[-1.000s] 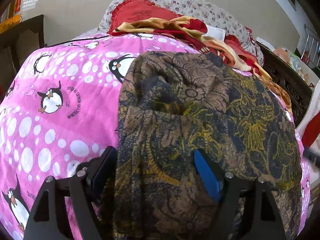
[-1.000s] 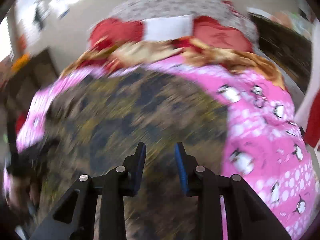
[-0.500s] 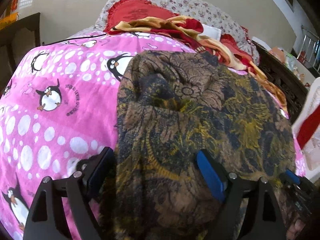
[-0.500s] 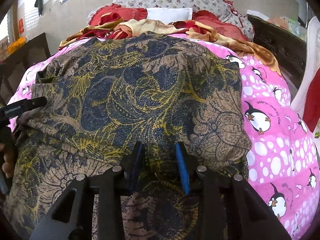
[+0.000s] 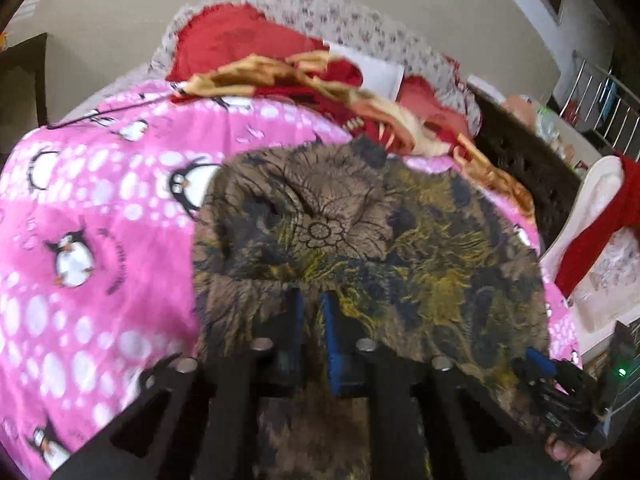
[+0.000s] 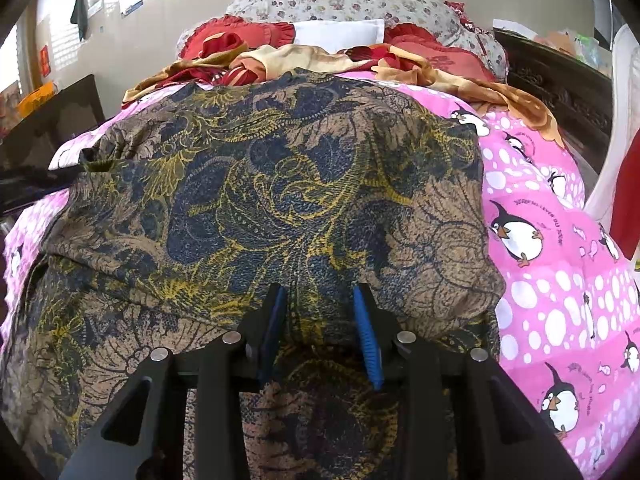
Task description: Fold small clothes
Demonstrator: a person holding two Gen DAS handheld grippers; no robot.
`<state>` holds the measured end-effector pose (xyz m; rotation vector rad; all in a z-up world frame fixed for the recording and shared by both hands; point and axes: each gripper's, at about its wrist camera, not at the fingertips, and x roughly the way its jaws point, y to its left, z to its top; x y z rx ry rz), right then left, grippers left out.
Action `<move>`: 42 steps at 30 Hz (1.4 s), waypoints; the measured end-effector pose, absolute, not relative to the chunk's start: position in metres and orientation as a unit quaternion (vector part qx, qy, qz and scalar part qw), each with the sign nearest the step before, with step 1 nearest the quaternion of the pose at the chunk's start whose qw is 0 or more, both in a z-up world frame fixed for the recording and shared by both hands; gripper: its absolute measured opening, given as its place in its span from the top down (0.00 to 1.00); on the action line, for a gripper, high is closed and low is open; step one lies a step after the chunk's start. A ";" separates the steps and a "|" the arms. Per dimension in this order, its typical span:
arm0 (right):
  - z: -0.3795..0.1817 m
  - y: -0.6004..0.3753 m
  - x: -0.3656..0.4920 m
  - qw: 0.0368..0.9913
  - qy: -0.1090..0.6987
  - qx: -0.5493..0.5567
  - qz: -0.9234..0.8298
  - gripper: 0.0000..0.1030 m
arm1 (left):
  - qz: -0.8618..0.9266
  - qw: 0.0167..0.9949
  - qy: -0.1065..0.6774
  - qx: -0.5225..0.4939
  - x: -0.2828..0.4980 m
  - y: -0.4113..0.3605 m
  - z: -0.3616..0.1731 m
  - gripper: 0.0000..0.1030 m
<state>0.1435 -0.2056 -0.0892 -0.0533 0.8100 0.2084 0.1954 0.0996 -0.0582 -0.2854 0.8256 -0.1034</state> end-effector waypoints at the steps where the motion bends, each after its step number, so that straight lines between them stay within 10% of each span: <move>1: -0.089 -0.206 0.144 0.913 0.393 -0.024 0.102 0.67 | -0.037 0.905 0.400 -0.138 0.202 0.102 -0.059 0.92; 30: -0.082 -0.206 0.147 0.901 0.419 -0.030 0.105 0.65 | -0.063 0.876 0.465 -0.115 0.160 0.061 -0.076 0.80; 35: -0.050 -0.218 0.102 0.899 0.422 -0.029 0.115 0.65 | -0.082 0.888 0.443 -0.091 0.105 0.080 -0.043 0.45; 42: -0.044 -0.261 -0.023 0.881 0.441 -0.040 0.170 0.65 | -0.110 0.877 0.467 -0.038 -0.010 0.110 -0.041 0.38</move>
